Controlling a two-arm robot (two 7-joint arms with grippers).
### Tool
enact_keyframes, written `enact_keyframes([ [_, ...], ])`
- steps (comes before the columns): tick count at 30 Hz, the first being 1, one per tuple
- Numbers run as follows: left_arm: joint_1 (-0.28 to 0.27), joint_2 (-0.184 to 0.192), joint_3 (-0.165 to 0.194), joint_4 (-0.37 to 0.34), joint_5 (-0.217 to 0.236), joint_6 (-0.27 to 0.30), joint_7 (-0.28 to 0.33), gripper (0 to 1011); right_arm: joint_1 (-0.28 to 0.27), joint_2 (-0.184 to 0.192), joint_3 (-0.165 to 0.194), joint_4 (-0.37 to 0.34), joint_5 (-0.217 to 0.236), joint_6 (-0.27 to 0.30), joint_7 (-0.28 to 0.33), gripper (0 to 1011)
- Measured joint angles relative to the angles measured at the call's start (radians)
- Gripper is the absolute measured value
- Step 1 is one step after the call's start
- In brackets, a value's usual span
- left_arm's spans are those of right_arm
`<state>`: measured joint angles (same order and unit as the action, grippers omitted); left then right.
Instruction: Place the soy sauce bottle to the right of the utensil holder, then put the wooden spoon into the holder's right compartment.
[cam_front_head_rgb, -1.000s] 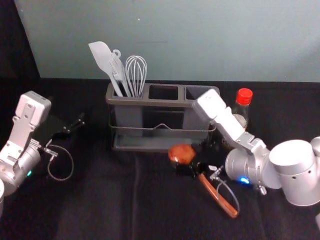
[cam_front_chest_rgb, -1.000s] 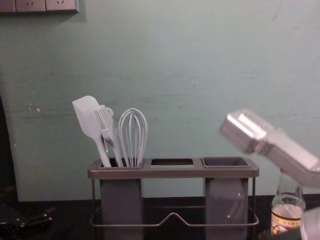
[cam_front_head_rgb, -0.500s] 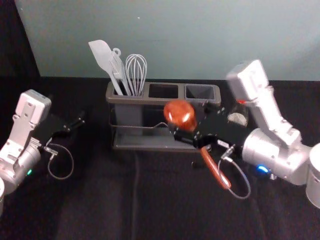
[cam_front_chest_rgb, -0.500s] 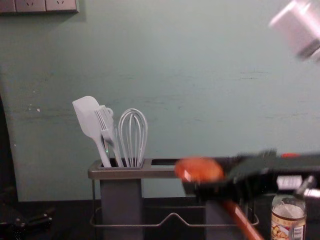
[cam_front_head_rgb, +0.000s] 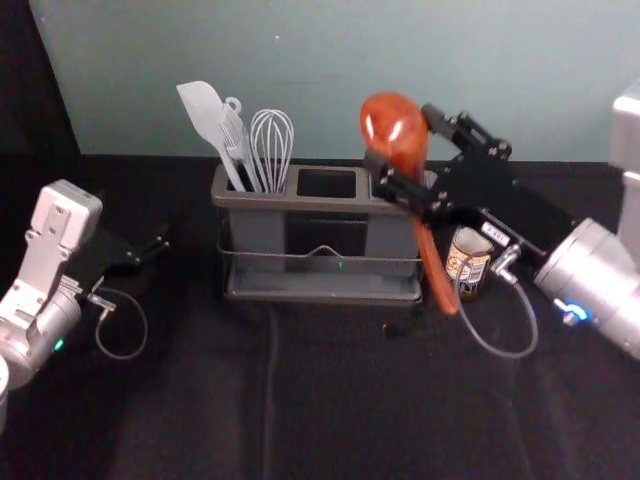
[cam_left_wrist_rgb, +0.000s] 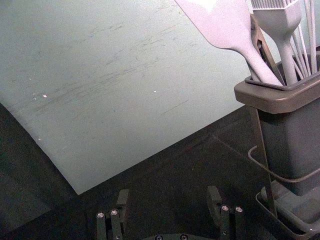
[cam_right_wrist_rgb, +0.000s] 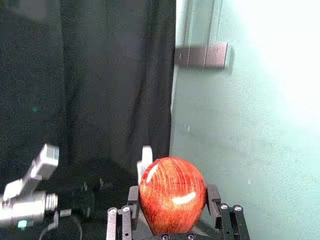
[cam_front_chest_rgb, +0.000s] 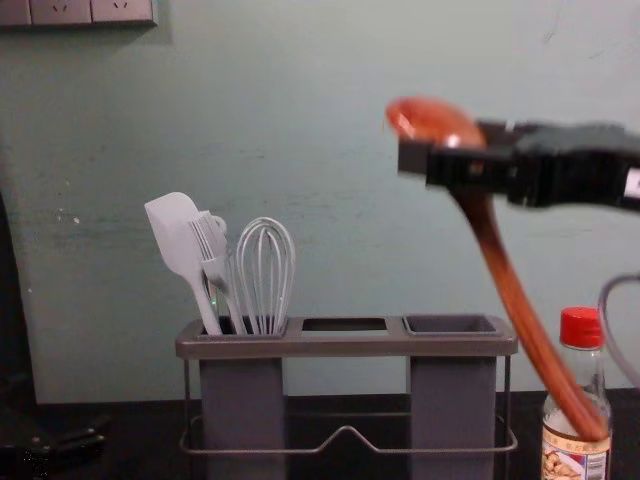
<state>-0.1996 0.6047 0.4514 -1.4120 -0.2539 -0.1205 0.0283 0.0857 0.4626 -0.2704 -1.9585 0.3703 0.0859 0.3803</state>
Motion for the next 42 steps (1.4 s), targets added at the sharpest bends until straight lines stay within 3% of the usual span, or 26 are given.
enact_keyframes([
  [10,0.000,0.000,0.000,0.000,0.000,0.000,0.000,1005,0.015,-0.012,0.024,0.002,0.042,-0.104,0.004,826],
  [15,0.000,0.000,0.000,0.000,0.000,0.000,0.000,1005,0.062,-0.023,0.027,0.043,0.061,-0.127,0.009,825],
  [21,0.000,0.000,0.000,0.000,0.000,0.000,0.000,1005,0.158,-0.045,0.010,0.137,0.062,-0.134,0.014,825],
  [27,0.000,0.000,0.000,0.000,0.000,0.000,0.000,1005,0.275,-0.076,-0.024,0.277,0.061,-0.153,0.046,826],
  [34,0.000,0.000,0.000,0.000,0.000,0.000,0.000,1005,0.364,-0.110,-0.062,0.400,0.045,-0.162,0.060,826],
  [42,0.000,0.000,0.000,0.000,0.000,0.000,0.000,1005,0.429,-0.139,-0.091,0.520,0.037,-0.188,0.088,825],
])
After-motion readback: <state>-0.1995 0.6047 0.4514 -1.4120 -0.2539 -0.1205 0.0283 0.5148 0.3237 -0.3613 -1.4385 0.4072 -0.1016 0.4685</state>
